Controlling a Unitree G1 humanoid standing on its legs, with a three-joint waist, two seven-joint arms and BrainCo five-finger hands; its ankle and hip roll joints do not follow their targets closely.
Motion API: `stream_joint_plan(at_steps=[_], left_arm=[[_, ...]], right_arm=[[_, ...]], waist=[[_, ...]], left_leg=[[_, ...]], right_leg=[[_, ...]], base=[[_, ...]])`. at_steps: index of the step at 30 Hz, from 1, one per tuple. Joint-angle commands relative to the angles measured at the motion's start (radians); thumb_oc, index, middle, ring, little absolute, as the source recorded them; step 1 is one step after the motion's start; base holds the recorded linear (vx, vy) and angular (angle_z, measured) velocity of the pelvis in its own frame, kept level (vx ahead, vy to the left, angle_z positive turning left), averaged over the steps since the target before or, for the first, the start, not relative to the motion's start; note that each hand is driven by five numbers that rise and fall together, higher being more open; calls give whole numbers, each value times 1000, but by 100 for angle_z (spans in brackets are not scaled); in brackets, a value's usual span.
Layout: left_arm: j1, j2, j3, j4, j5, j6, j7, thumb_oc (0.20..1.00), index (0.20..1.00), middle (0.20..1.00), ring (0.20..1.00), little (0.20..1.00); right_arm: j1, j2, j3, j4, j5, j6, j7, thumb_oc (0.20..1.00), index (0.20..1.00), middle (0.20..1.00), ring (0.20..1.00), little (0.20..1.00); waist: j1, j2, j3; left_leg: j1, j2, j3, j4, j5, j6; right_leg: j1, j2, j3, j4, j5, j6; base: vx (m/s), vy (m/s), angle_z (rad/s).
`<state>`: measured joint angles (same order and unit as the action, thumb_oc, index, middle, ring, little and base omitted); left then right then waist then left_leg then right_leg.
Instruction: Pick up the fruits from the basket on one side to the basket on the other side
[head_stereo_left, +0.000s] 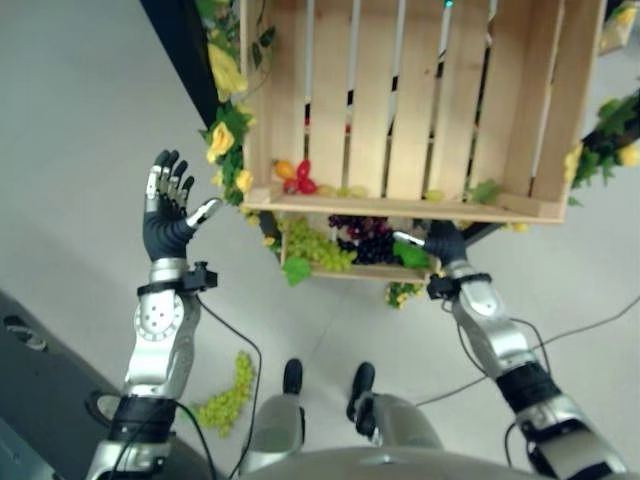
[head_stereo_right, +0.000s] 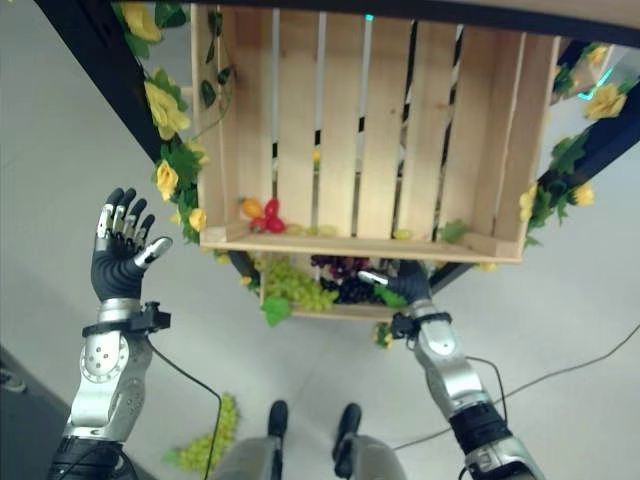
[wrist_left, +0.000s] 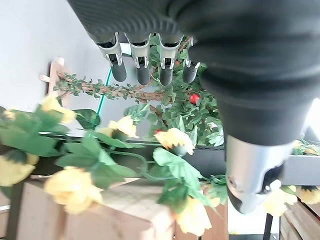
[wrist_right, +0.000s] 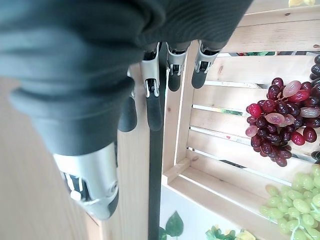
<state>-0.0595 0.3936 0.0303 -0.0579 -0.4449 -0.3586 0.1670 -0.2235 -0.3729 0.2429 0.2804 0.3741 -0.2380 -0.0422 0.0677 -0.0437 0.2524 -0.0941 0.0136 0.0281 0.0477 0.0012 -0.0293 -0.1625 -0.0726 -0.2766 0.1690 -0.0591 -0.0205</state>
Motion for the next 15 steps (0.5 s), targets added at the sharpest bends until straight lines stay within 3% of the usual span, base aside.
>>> stream_joint_plan(at_steps=[1, 15], left_arm=[[46, 13, 32, -37, 56, -37, -17, 1000, 1000, 1000, 1000, 1000], [91, -5, 62, -53, 72, -30, -18, 1000, 1000, 1000, 1000, 1000]], right_arm=[[-42, -1, -71, -120, 24, -116, -2, 1000, 1000, 1000, 1000, 1000], [45, 2, -108, -146, 24, -114, 21, 1000, 1000, 1000, 1000, 1000]], waist=[[-13, -25, -112], [-27, -23, -155]], left_leg=[[4, -15, 25, 9, -42, 6], [53, -12, 33, -3, -57, 8]], right_leg=[[55, -36, 16, -48, 1, 106], [96, -35, 22, -45, -11, 111]], base=[[53, 16, -2], [25, 5, -1]])
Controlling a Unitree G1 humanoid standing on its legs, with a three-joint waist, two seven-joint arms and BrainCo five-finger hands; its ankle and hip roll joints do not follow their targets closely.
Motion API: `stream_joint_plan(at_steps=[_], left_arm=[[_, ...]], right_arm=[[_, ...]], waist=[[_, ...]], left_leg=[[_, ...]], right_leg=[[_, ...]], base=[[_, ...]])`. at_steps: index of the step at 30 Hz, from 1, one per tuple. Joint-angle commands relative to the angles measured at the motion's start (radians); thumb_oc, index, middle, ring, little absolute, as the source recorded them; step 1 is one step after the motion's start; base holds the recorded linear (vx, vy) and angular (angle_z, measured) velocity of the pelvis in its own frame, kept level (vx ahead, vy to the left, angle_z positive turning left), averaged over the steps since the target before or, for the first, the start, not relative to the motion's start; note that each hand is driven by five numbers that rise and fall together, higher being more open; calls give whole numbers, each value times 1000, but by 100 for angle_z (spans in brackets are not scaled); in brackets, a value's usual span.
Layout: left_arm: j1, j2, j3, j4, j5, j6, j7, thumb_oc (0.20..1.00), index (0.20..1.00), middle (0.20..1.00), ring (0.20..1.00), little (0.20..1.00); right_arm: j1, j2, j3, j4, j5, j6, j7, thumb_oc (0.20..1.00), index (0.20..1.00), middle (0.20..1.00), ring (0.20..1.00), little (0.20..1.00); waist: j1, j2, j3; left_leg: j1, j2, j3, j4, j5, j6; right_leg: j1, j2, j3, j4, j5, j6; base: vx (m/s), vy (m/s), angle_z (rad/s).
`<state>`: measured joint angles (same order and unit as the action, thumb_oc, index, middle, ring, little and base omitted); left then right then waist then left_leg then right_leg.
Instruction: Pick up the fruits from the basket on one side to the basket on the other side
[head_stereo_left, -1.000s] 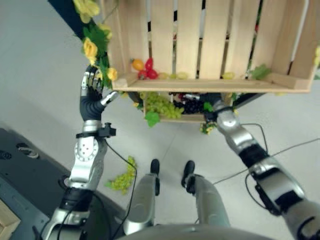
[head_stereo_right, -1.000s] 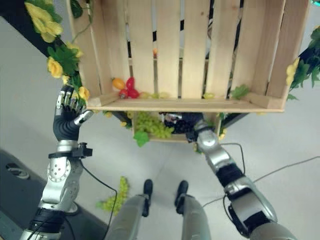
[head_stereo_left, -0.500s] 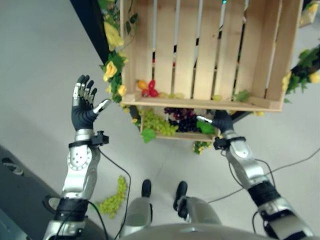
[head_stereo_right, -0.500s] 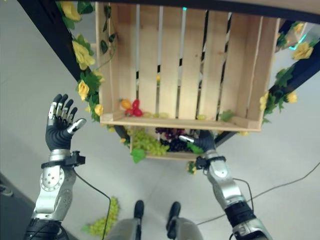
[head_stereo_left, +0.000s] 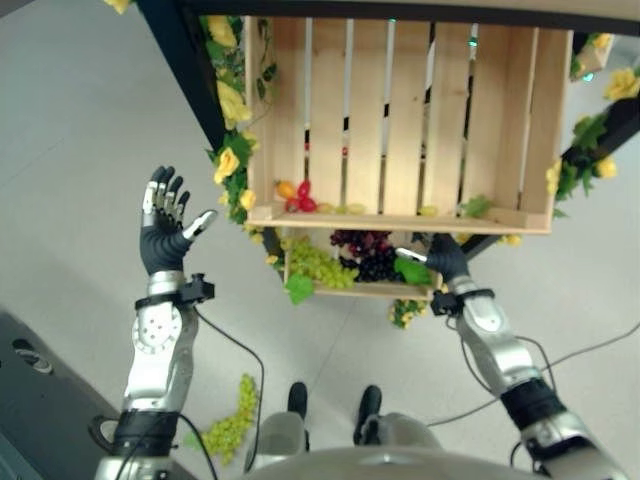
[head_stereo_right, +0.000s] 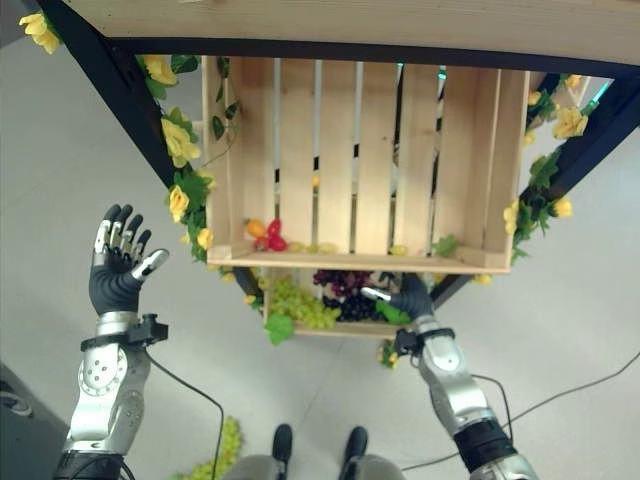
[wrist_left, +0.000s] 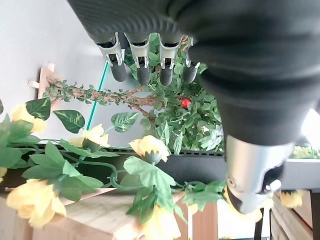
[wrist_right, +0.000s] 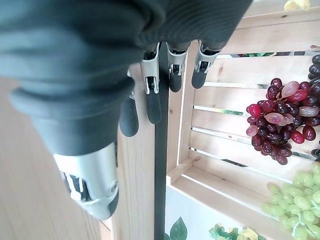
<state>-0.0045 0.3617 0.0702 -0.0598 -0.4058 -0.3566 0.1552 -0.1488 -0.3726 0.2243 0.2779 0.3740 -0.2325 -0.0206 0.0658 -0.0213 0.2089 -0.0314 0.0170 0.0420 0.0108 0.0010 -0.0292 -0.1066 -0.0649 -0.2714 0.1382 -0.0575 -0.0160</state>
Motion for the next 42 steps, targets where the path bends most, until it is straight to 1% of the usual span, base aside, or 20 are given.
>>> stream_joint_plan(at_steps=[1, 3, 4, 5, 6, 7, 10, 16, 18, 19, 26, 32, 42], left_arm=[[37, 26, 23, -52, 34, -32, -6, 1000, 1000, 1000, 1000, 1000], [51, 24, 40, -53, 38, -31, -10, 1000, 1000, 1000, 1000, 1000], [51, 24, 40, -53, 38, -31, -10, 1000, 1000, 1000, 1000, 1000], [65, 21, 54, -54, 43, -30, -15, 1000, 1000, 1000, 1000, 1000], [66, 21, 53, -55, 43, -30, -15, 1000, 1000, 1000, 1000, 1000], [79, 19, 73, -56, 51, -31, -17, 1000, 1000, 1000, 1000, 1000], [98, 17, 94, -54, 57, -34, -15, 1000, 1000, 1000, 1000, 1000], [132, 5, 142, -64, 71, -36, -15, 1000, 1000, 1000, 1000, 1000], [135, 3, 145, -64, 71, -37, -16, 1000, 1000, 1000, 1000, 1000], [145, -1, 155, -67, 71, -37, -18, 1000, 1000, 1000, 1000, 1000], [162, -10, 169, -80, 77, -31, -28, 1000, 1000, 1000, 1000, 1000], [178, -14, 175, -89, 79, -31, -34, 1000, 1000, 1000, 1000, 1000], [188, -19, 171, -89, 74, -31, -49, 1000, 1000, 1000, 1000, 1000]], right_arm=[[-13, 3, -96, -146, 27, -119, 3, 1000, 1000, 1000, 1000, 1000], [57, -9, -120, -171, -6, -115, 15, 1000, 1000, 1000, 1000, 1000], [57, -9, -120, -172, -6, -115, 15, 1000, 1000, 1000, 1000, 1000], [121, -19, -143, -185, -35, -115, 23, 1000, 1000, 1000, 1000, 1000], [122, -19, -143, -186, -35, -115, 23, 1000, 1000, 1000, 1000, 1000], [178, -18, -172, -191, -35, -117, 38, 1000, 1000, 1000, 1000, 1000], [252, -21, -205, -175, -51, -113, 55, 1000, 1000, 1000, 1000, 1000], [356, -2, -281, -130, -32, -115, 69, 1000, 1000, 1000, 1000, 1000], [367, -1, -286, -131, -27, -115, 76, 1000, 1000, 1000, 1000, 1000], [391, 2, -297, -128, -24, -115, 85, 1000, 1000, 1000, 1000, 1000], [442, 0, -326, -148, -18, -112, 110, 1000, 1000, 1000, 1000, 1000], [470, 4, -355, -191, -14, -116, 118, 1000, 1000, 1000, 1000, 1000], [453, 5, -371, -209, -14, -124, 112, 1000, 1000, 1000, 1000, 1000]], waist=[[-27, -44, -115], [-35, -43, -126], [-35, -43, -126], [-43, -41, -133], [-43, -41, -133], [-54, -39, -137], [-68, -33, -146], [-91, -21, -153], [-92, -20, -153], [-100, -17, -153], [-117, -9, -157], [-128, -4, -157], [-123, -8, -158]], left_leg=[[-5, -15, 19, 33, -58, 7], [6, -14, 21, 33, -62, 5], [6, -14, 21, 33, -62, 5], [12, -16, 22, 33, -65, 5], [12, -16, 22, 33, -65, 5], [17, -16, 25, 32, -66, 4], [31, -16, 32, 25, -68, 4], [51, -16, 47, 32, -81, 5], [53, -15, 49, 34, -83, 5], [58, -15, 54, 38, -86, 4], [72, -9, 69, 47, -96, 2], [80, -5, 77, 41, -92, 0], [78, -1, 66, 27, -82, 0]], right_leg=[[46, -44, 17, -15, -13, 107], [63, -43, 17, -22, -16, 108], [64, -43, 17, -23, -16, 108], [70, -42, 17, -26, -17, 109], [71, -42, 17, -26, -17, 109], [77, -43, 19, -28, -17, 109], [83, -43, 27, -28, -16, 110], [93, -43, 39, -25, -19, 110], [95, -43, 41, -24, -20, 110], [98, -43, 46, -22, -22, 110], [108, -36, 64, -24, -29, 108], [111, -30, 73, -32, -29, 108], [106, -27, 67, -27, -30, 103]], base=[[21, 6, -3], [17, 7, -1], [0, 0, 0], [0, 0, 0], [0, 0, 0], [0, 0, 0], [12, 22, -6], [14, 10, -11], [9, 2, -17], [10, 0, -6], [3, -7, -8], [-8, -5, -3], [-3, -3, 0]])
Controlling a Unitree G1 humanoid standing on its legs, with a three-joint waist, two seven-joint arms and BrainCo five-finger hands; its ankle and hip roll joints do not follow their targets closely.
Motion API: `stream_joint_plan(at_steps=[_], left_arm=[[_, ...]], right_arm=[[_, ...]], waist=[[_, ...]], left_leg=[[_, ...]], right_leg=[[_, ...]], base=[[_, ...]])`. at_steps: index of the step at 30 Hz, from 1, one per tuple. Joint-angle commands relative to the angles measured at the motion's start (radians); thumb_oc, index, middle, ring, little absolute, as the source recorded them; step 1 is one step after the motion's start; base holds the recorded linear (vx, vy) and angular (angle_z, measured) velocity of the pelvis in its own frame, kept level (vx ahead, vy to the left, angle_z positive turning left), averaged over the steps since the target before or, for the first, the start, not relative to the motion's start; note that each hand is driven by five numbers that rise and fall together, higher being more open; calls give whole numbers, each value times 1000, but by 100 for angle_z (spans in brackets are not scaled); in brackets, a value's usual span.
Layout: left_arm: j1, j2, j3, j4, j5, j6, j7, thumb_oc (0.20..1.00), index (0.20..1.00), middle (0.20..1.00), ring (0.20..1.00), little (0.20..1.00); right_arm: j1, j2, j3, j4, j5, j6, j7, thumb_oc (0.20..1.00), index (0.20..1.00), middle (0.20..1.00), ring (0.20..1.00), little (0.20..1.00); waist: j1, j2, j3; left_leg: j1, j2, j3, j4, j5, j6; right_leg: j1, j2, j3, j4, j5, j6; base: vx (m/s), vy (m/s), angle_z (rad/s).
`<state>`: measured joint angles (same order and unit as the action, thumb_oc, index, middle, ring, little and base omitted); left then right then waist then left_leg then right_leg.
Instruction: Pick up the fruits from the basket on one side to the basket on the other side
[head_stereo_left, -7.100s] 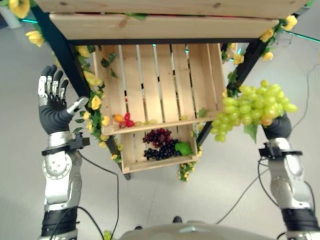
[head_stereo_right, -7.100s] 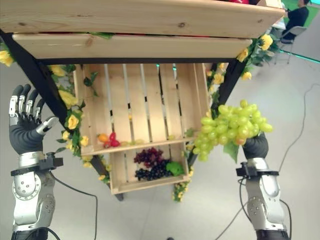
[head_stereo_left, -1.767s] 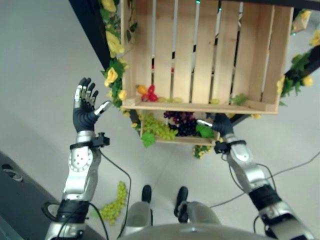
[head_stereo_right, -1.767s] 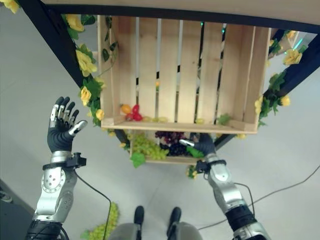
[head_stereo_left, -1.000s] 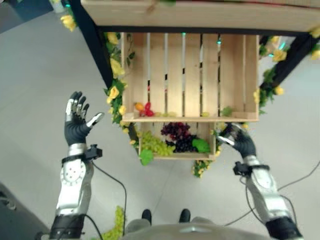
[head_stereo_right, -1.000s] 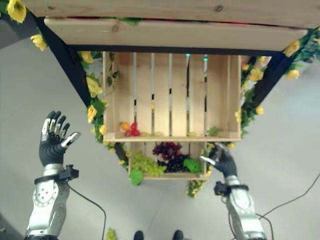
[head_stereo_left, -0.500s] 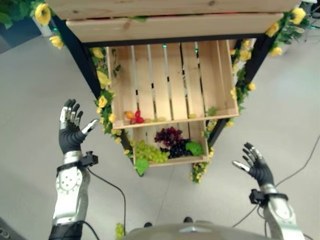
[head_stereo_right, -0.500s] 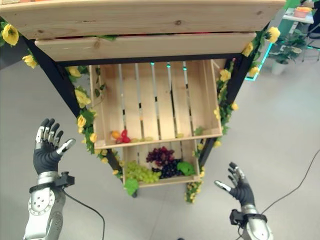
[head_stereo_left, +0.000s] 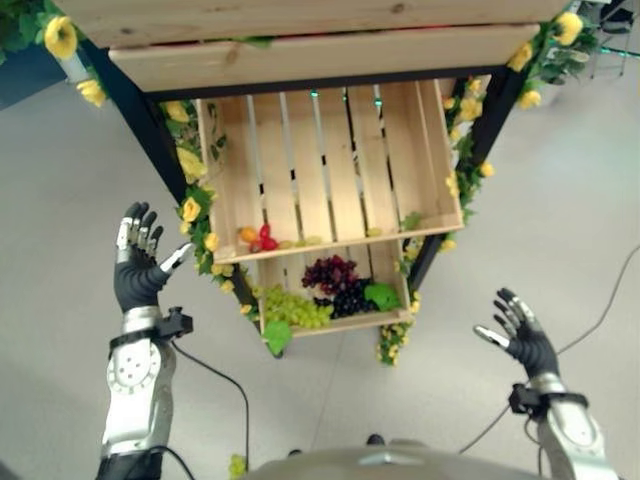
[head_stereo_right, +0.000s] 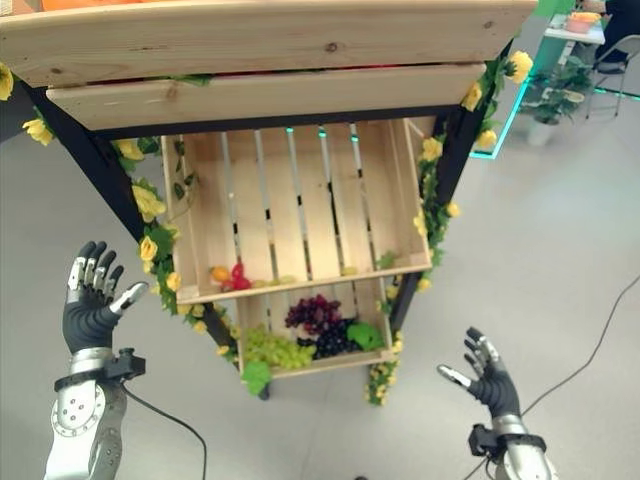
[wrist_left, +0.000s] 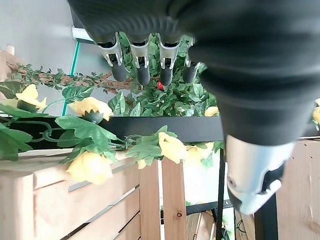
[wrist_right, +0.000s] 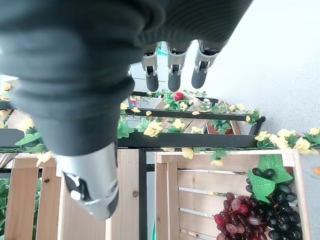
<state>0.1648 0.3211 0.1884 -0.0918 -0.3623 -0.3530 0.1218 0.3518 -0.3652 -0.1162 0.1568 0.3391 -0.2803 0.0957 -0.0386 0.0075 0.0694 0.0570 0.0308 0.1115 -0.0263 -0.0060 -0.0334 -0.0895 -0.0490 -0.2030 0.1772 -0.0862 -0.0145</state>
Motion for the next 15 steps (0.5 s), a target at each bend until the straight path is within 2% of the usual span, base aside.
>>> stream_joint_plan(at_steps=[1, 8, 9, 10, 11, 12, 13, 15], left_arm=[[21, 23, 55, -61, 30, -36, -15, 1000, 1000, 1000, 1000, 1000], [12, 25, 52, -60, 18, -36, -12, 1000, 1000, 1000, 1000, 1000], [7, 27, 45, -59, 9, -38, -18, 1000, 1000, 1000, 1000, 1000], [5, 27, 46, -59, 9, -38, -19, 1000, 1000, 1000, 1000, 1000], [6, 26, 40, -58, 2, -36, -29, 1000, 1000, 1000, 1000, 1000], [6, 26, 40, -59, 2, -35, -29, 1000, 1000, 1000, 1000, 1000], [8, 21, 34, -55, -5, -35, -35, 1000, 1000, 1000, 1000, 1000], [9, 18, 30, -54, -8, -35, -40, 1000, 1000, 1000, 1000, 1000]], right_arm=[[-55, 1, -35, -112, 31, -80, -1, 1000, 1000, 1000, 1000, 1000], [-109, -6, -10, -165, 70, -84, 20, 1000, 1000, 1000, 1000, 1000], [-127, -18, 8, -182, 76, -87, 28, 1000, 1000, 1000, 1000, 1000], [-129, -18, 7, -181, 76, -87, 29, 1000, 1000, 1000, 1000, 1000], [-137, -32, 17, -197, 72, -87, 36, 1000, 1000, 1000, 1000, 1000], [-137, -32, 17, -197, 72, -87, 36, 1000, 1000, 1000, 1000, 1000], [-150, -44, 29, -209, 74, -88, 43, 1000, 1000, 1000, 1000, 1000], [-157, -49, 33, -208, 70, -88, 43, 1000, 1000, 1000, 1000, 1000]], waist=[[-12, -39, -17], [29, -51, 7], [52, -55, 24], [49, -55, 24], [69, -57, 36], [66, -57, 36], [89, -54, 53], [94, -51, 56]], left_leg=[[-15, -14, -11, 60, -70, 3], [-74, -11, -66, 84, -51, -13], [-107, -9, -89, 120, -52, -25], [-113, -11, -92, 121, -46, -24], [-143, -12, -116, 146, -36, -36], [-146, -13, -120, 150, -37, -37], [-173, -11, -143, 186, -36, -54], [-191, -17, -160, 194, -25, -57]], right_leg=[[88, -42, -6, -66, -2, 100], [75, -43, -63, -66, -3, 87], [79, -43, -95, -71, -8, 82], [76, -44, -98, -74, -2, 81], [78, -44, -128, -85, 0, 77], [79, -43, -132, -87, 0, 76], [96, -40, -166, -98, -9, 71], [99, -39, -184, -108, -7, 69]], base=[[-30, -28, 3], [-70, -68, 22], [-69, -76, 41], [-114, -138, 66], [-65, -63, 59], [-75, -130, 86], [-44, -62, 72], [-38, -52, 78]])
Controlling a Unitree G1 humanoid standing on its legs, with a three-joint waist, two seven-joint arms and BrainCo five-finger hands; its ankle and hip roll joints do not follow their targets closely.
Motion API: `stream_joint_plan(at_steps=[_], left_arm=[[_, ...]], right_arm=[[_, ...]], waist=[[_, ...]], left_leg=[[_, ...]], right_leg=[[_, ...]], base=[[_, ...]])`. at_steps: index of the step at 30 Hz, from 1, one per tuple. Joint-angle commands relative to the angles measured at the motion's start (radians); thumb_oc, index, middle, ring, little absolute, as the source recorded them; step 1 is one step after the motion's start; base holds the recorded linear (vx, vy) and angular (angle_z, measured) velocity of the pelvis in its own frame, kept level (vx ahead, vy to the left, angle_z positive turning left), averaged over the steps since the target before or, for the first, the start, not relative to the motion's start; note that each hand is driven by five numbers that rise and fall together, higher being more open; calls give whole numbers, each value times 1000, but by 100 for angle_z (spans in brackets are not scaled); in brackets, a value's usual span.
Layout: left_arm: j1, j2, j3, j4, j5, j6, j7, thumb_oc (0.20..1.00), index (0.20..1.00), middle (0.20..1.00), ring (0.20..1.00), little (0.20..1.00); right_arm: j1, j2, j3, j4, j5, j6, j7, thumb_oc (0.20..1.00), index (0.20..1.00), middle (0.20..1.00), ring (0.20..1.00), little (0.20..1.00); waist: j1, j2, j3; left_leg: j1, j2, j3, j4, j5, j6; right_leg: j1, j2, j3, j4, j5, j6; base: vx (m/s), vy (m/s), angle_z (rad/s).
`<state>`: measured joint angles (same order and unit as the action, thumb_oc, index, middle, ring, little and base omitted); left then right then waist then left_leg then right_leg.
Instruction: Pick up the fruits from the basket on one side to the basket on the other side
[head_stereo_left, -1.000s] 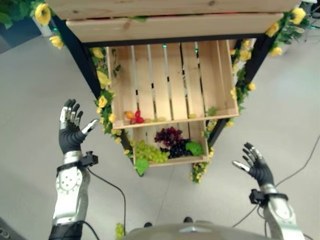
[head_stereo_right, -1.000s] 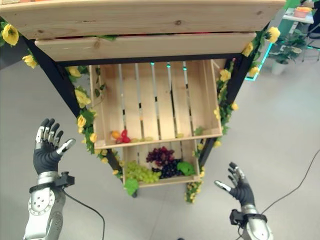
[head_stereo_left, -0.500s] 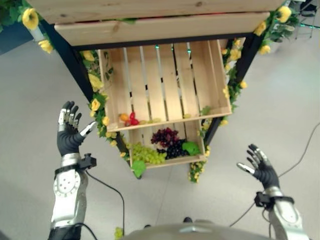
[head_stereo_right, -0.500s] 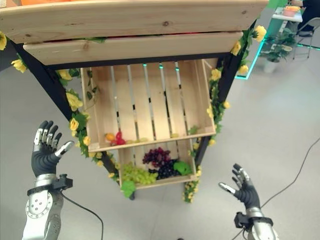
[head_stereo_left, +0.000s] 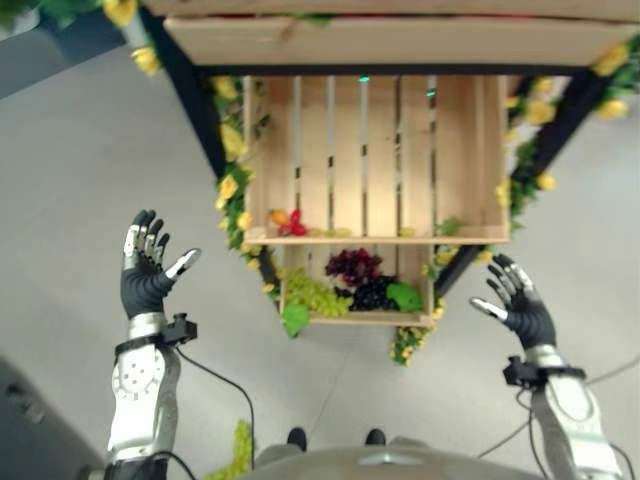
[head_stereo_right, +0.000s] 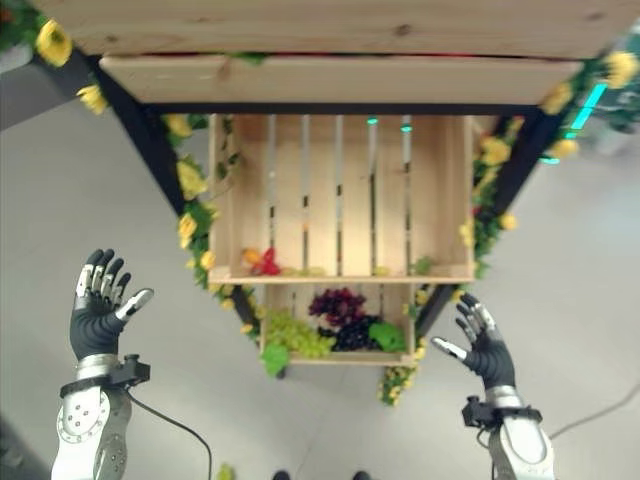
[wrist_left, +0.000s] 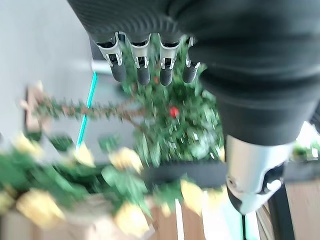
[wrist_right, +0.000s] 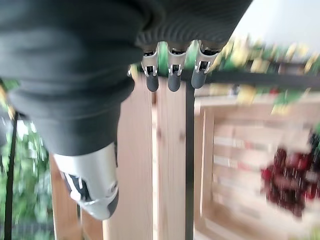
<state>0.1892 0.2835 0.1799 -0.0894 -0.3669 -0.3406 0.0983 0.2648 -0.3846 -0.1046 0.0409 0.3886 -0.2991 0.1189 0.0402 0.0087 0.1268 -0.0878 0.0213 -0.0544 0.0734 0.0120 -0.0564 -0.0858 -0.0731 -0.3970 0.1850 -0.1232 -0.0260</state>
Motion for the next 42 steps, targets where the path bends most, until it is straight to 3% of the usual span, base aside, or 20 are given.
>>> stream_joint_plan(at_steps=[1, 4, 5, 6, 8, 10, 17, 21, 22, 23, 25, 26, 27, 28, 29, 32, 33, 34, 36, 42], left_arm=[[-14, 53, 38, -56, -7, -48, -19, 1000, 1000, 1000, 1000, 1000], [-40, 47, 17, -51, -13, -49, -15, 1000, 1000, 1000, 1000, 1000], [-59, 52, 7, -46, -16, -48, -14, 1000, 1000, 1000, 1000, 1000], [-60, 52, 9, -45, -17, -48, -14, 1000, 1000, 1000, 1000, 1000], [-73, 64, 5, -44, -17, -51, -14, 1000, 1000, 1000, 1000, 1000], [-77, 72, 0, -42, -19, -56, -10, 1000, 1000, 1000, 1000, 1000], [-71, 85, 4, -52, -27, -51, -1, 1000, 1000, 1000, 1000, 1000], [-83, 87, 4, -54, -20, -52, 13, 1000, 1000, 1000, 1000, 1000], [-88, 89, 4, -55, -11, -52, 22, 1000, 1000, 1000, 1000, 1000], [-88, 88, 4, -55, -10, -52, 23, 1000, 1000, 1000, 1000, 1000], [-102, 90, -4, -58, -8, -54, 34, 1000, 1000, 1000, 1000, 1000], [-131, 94, -33, -47, -13, -60, 43, 1000, 1000, 1000, 1000, 1000], [-133, 93, -33, -45, -13, -60, 44, 1000, 1000, 1000, 1000, 1000], [-157, 88, -53, -39, -6, -65, 45, 1000, 1000, 1000, 1000, 1000], [-158, 88, -53, -39, -5, -66, 46, 1000, 1000, 1000, 1000, 1000], [-197, 91, -72, -28, -5, -71, 48, 1000, 1000, 1000, 1000, 1000], [-223, 102, -90, -13, -1, -73, 41, 1000, 1000, 1000, 1000, 1000], [-244, 107, -109, 0, -9, -76, 36, 1000, 1000, 1000, 1000, 1000], [-244, 108, -116, 4, -11, -78, 27, 1000, 1000, 1000, 1000, 1000], [-204, 90, -99, -15, -9, -73, 27, 1000, 1000, 1000, 1000, 1000]], right_arm=[[-77, -34, 28, -94, 16, -68, 22, 1000, 1000, 1000, 1000, 1000], [-104, -41, 25, -101, 7, -74, 5, 1000, 1000, 1000, 1000, 1000], [-136, -48, 31, -100, -8, -76, -15, 1000, 1000, 1000, 1000, 1000], [-139, -48, 34, -99, -9, -76, -17, 1000, 1000, 1000, 1000, 1000], [-163, -39, 49, -95, -21, -75, -32, 1000, 1000, 1000, 1000, 1000], [-168, -29, 68, -89, -38, -75, -38, 1000, 1000, 1000, 1000, 1000], [-205, 6, 95, -50, -47, -66, -41, 1000, 1000, 1000, 1000, 1000], [-222, 19, 104, -37, -51, -69, -55, 1000, 1000, 1000, 1000, 1000], [-221, 25, 108, -31, -59, -73, -61, 1000, 1000, 1000, 1000, 1000], [-221, 24, 108, -31, -60, -73, -62, 1000, 1000, 1000, 1000, 1000], [-207, 26, 113, -38, -79, -68, -67, 1000, 1000, 1000, 1000, 1000], [-202, 27, 114, -50, -90, -65, -69, 1000, 1000, 1000, 1000, 1000], [-203, 26, 113, -50, -90, -65, -69, 1000, 1000, 1000, 1000, 1000], [-203, 21, 108, -47, -106, -66, -69, 1000, 1000, 1000, 1000, 1000], [-204, 21, 108, -47, -106, -66, -69, 1000, 1000, 1000, 1000, 1000], [-213, 20, 103, -46, -97, -73, -79, 1000, 1000, 1000, 1000, 1000], [-214, 10, 96, -59, -100, -72, -78, 1000, 1000, 1000, 1000, 1000], [-219, 0, 90, -51, -92, -74, -85, 1000, 1000, 1000, 1000, 1000], [-212, -10, 83, -54, -82, -76, -83, 1000, 1000, 1000, 1000, 1000], [-211, -13, 84, -47, -54, -76, -64, 1000, 1000, 1000, 1000, 1000]], waist=[[27, -49, 0], [31, -45, 19], [0, -46, -3], [4, -47, -3], [-6, -48, -16], [1, -43, -27], [73, -66, -32], [85, -67, -40], [82, -55, -46], [80, -55, -45], [58, -36, -43], [11, -8, -10], [13, -9, -12], [-6, 6, -11], [-6, 8, -14], [-27, 5, -13], [-60, -5, -23], [-75, -14, -26], [-70, -31, -31], [-34, -41, -52]], left_leg=[[-53, -10, -5, 98, -39, -37], [-123, -8, 75, 158, -23, -40], [-127, 42, 264, 188, -56, -15], [-128, 45, 269, 195, -63, -15], [-101, 73, 435, 220, -104, 4], [-74, 73, 483, 175, -100, 15], [-58, 26, 424, 139, -116, 43], [-41, 3, 406, 129, -129, 60], [-4, -28, 375, 107, -149, 83], [0, -34, 374, 103, -151, 88], [70, -93, 325, 59, -175, 137], [97, -87, 278, 34, -142, 158], [94, -89, 280, 32, -141, 158], [112, -90, 208, 9, -134, 149], [108, -86, 208, 6, -128, 148], [110, -93, 101, 4, -122, 101], [93, -110, 14, 15, -111, 84], [87, -125, -41, 25, -112, 79], [86, -140, -85, 38, -128, 75], [73, -105, -159, 57, -120, 31]], right_leg=[[103, -14, -7, -123, 28, 78], [119, -35, -85, -125, 20, 76], [113, -46, -112, -115, 3, 85], [112, -46, -107, -113, 0, 85], [108, -49, -137, -107, -6, 82], [113, -44, -162, -101, -14, 82], [148, -77, -198, -55, -28, 95], [153, -105, -218, 1, -36, 106], [128, -146, -210, 121, 10, 139], [124, -156, -209, 136, 9, 148], [78, -243, -148, 333, 129, 206], [-34, -231, -44, 467, 163, 183], [-42, -234, -40, 473, 161, 183], [-118, -180, 79, 437, 115, 168], [-120, -176, 76, 429, 121, 164], [-143, -143, 242, 204, 95, 165], [-125, -60, 456, 59, 100, 173], [-101, -22, 563, 18, 100, 179], [-76, -5, 592, -19, 100, 174], [-9, -14, 464, -79, 89, 147]], base=[[-10, -50, 70], [-70, -17, 76], [35, 6, 121], [26, 4, 118], [-7, 12, 55], [105, 42, 47], [99, 62, 33], [120, 140, 20], [132, 172, 24], [242, 275, 26], [170, 310, 69], [25, 223, 111], [-15, 23, 124], [30, -55, 88], [83, -97, 66], [108, -203, 68], [116, -282, 138], [120, -198, 163], [110, -208, 220], [64, -274, 128]])
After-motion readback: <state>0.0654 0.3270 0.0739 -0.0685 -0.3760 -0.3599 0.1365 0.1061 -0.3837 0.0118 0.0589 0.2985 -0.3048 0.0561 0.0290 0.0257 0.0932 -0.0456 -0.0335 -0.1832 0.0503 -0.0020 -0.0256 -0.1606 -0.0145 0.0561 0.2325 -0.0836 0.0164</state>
